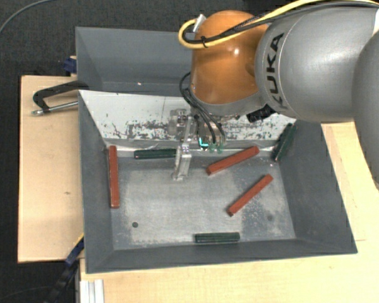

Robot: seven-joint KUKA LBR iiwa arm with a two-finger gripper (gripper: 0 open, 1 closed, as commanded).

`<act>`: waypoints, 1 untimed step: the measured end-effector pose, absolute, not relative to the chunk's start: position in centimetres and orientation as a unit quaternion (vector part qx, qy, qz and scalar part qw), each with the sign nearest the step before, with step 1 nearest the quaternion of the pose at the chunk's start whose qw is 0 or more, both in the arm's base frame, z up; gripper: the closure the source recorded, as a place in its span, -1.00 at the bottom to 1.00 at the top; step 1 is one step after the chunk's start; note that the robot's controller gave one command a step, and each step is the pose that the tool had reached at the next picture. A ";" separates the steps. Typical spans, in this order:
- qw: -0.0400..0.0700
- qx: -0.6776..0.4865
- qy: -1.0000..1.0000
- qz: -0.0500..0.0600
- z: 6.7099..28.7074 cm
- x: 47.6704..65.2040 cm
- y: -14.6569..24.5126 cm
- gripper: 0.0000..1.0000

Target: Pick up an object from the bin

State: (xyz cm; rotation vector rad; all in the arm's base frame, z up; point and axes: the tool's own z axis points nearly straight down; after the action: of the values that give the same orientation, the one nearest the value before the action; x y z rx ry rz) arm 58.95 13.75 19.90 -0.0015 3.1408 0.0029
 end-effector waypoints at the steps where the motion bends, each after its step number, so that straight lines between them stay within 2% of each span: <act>1: 0.005 -0.198 0.980 0.001 23.5 58.1 15.9 -1.00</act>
Offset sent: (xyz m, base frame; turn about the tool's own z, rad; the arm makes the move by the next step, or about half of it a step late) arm -0.0100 0.0195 0.0333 -0.3954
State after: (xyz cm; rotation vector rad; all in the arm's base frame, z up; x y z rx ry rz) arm 58.10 15.93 23.53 -0.6203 3.0697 0.0035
